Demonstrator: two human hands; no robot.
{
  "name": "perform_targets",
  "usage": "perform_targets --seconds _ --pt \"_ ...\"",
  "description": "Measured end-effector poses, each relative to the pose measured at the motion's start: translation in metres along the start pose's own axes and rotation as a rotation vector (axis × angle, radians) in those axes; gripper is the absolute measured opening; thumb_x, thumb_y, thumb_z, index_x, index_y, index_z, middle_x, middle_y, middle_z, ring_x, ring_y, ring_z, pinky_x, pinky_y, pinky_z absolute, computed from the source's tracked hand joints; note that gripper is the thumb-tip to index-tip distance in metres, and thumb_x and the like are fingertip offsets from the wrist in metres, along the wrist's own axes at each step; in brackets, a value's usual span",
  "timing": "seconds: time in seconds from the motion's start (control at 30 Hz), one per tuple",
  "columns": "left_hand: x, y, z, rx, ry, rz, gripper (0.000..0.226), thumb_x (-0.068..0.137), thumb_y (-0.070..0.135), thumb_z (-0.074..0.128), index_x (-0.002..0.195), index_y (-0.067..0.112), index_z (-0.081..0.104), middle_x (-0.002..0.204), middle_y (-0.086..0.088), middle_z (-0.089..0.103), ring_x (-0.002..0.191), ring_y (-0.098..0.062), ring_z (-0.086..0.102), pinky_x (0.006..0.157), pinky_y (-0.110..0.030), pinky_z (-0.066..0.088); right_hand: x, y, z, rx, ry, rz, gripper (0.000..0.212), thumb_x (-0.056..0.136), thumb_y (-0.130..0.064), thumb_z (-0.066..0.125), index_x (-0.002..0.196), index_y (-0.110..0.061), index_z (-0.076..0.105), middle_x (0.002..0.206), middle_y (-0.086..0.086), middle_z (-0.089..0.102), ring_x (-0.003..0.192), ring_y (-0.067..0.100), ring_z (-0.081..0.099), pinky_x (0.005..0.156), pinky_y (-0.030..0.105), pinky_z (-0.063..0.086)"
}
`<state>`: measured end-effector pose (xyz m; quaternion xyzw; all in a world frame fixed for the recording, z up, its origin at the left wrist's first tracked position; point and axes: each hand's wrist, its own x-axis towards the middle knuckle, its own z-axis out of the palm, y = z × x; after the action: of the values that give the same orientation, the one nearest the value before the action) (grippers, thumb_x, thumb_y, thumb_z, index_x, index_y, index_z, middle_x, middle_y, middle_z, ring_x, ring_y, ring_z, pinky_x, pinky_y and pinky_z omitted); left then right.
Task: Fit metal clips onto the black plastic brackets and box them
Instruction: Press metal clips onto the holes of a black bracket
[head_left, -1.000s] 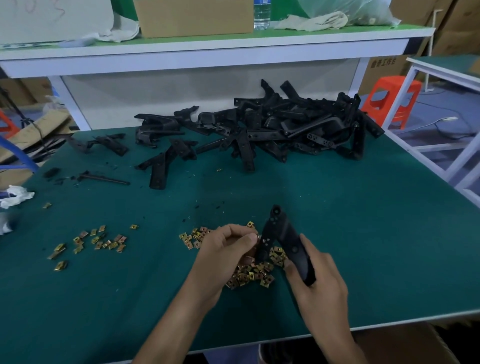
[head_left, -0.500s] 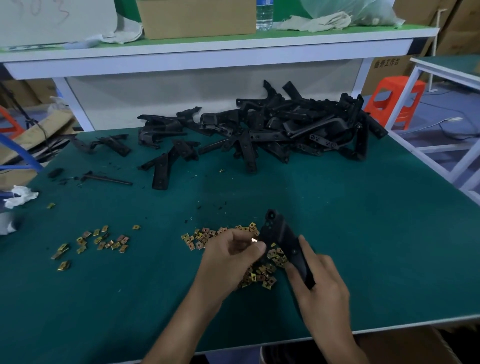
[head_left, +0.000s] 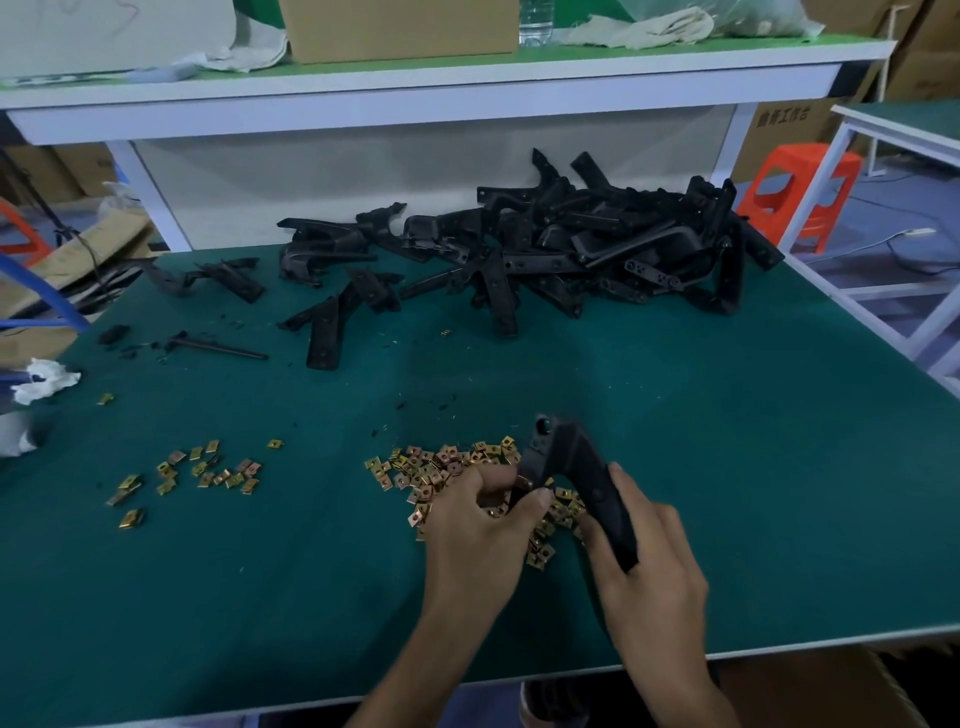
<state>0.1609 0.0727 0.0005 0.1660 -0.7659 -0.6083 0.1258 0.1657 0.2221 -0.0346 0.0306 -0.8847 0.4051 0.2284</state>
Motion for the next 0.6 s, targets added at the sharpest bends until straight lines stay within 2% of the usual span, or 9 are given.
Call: perform_targets --seconds 0.07,0.13,0.17,0.27,0.3,0.37,0.6 --pt "0.0 0.001 -0.004 0.041 -0.029 0.045 0.014 0.083 0.032 0.081 0.093 0.028 0.072 0.091 0.019 0.073 0.087 0.001 0.068 0.076 -0.018 0.055 0.0 0.0 0.0 0.035 -0.009 0.039 0.059 0.084 -0.019 0.081 0.139 -0.025 0.061 0.104 -0.006 0.062 0.087 0.011 0.061 0.069 0.033 0.05" --pt "0.004 0.004 -0.012 0.133 -0.103 0.125 0.007 0.091 0.041 0.07 0.095 0.036 0.071 0.094 0.024 0.072 0.09 0.005 0.066 0.077 -0.017 0.053 0.001 0.002 0.0 0.078 -0.028 0.069 0.059 0.086 -0.023 0.078 0.141 -0.027 0.058 0.106 -0.009 0.059 0.09 0.007 0.059 0.072 0.034 0.049" --pt "0.007 0.005 -0.017 0.186 -0.135 0.186 0.01 0.095 0.043 0.063 0.098 0.037 0.071 0.094 0.024 0.071 0.09 0.006 0.065 0.077 -0.018 0.051 0.001 0.003 -0.001 0.097 -0.034 0.074 0.058 0.087 -0.023 0.077 0.142 -0.027 0.057 0.106 -0.01 0.058 0.089 0.004 0.057 0.073 0.034 0.048" --pt "0.029 -0.001 -0.032 0.397 -0.098 0.341 0.018 0.102 0.033 0.057 0.109 0.029 0.074 0.1 0.021 0.071 0.099 0.002 0.061 0.088 -0.023 0.046 0.003 0.006 -0.001 0.141 -0.034 0.115 0.058 0.088 -0.025 0.076 0.142 -0.027 0.055 0.103 -0.016 0.054 0.088 -0.009 0.053 0.075 0.029 0.044" --pt "0.04 -0.004 -0.035 0.489 -0.076 0.367 0.018 0.102 0.026 0.058 0.11 0.024 0.074 0.104 0.017 0.071 0.102 -0.004 0.061 0.091 -0.025 0.044 0.004 0.007 -0.001 0.157 -0.034 0.131 0.058 0.088 -0.026 0.075 0.143 -0.027 0.055 0.103 -0.02 0.053 0.092 -0.012 0.053 0.076 0.026 0.043" --pt "0.059 -0.009 -0.04 0.634 -0.08 0.38 0.018 0.1 0.018 0.06 0.109 0.019 0.075 0.107 0.007 0.073 0.104 -0.014 0.062 0.095 -0.028 0.041 0.003 0.007 -0.001 0.174 -0.039 0.137 0.057 0.089 -0.027 0.074 0.143 -0.03 0.054 0.105 -0.024 0.053 0.097 -0.015 0.054 0.075 0.019 0.042" --pt "0.085 -0.006 -0.012 0.844 -0.208 0.39 0.026 0.102 0.031 0.054 0.118 0.02 0.071 0.118 -0.004 0.066 0.116 -0.026 0.052 0.098 -0.037 0.041 0.004 0.006 0.001 0.174 -0.037 0.131 0.059 0.087 -0.022 0.077 0.142 -0.028 0.056 0.103 -0.021 0.054 0.096 -0.019 0.053 0.077 0.0 0.036"
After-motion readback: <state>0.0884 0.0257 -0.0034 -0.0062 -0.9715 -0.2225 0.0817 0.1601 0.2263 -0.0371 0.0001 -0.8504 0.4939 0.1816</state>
